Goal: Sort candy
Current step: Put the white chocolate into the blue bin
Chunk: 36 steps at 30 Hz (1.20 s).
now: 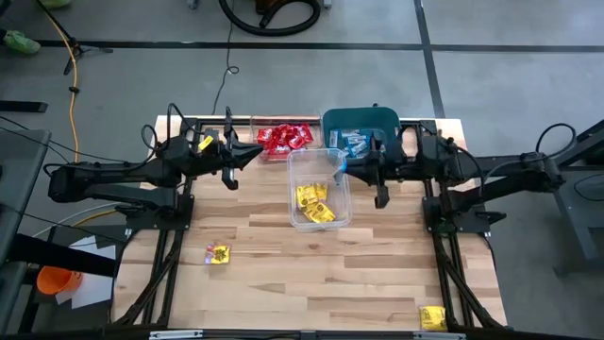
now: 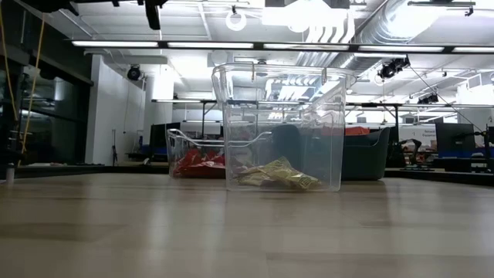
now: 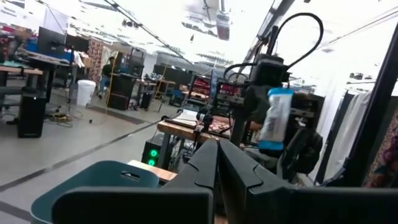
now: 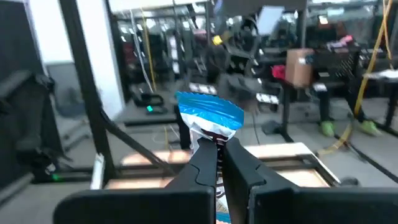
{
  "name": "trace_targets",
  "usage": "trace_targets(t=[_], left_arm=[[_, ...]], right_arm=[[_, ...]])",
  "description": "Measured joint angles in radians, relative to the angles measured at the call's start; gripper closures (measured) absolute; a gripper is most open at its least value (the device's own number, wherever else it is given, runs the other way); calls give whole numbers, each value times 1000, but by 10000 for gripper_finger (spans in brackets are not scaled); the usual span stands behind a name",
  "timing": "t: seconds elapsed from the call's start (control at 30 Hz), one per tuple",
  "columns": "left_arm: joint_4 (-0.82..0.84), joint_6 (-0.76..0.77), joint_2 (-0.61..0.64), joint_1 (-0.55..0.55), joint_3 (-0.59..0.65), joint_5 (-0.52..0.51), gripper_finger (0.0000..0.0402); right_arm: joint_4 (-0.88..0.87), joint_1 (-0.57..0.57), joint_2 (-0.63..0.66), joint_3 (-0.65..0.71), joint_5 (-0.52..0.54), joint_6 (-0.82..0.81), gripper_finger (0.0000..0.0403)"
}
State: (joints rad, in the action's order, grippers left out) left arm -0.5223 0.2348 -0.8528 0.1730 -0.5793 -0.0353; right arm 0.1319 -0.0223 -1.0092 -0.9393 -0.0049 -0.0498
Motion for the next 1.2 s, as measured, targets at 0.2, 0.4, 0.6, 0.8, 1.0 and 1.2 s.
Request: trace_targets(t=[0.2,0.4,0.6,0.8,1.0,1.2], left_arm=[[0,0,0,-12,0,-2,401],[0,0,0,-25,0,-2,401],[1,0,0,-24,0,-2,401],[2,3,0,-24,0,-2,401],[3,26,0,-24,0,-2,401],[7,26,0,-24,0,-2,401]], right_arm=[[-80,35,0,7,-34,-2,403],[-59,77,0,20,-26,53,403],[90,245,0,18,111,148,403],[-36,458,-6,-9,275,125,402],[-324,600,-49,-8,320,-97,402],[-488,647,-169,-8,296,-300,395]])
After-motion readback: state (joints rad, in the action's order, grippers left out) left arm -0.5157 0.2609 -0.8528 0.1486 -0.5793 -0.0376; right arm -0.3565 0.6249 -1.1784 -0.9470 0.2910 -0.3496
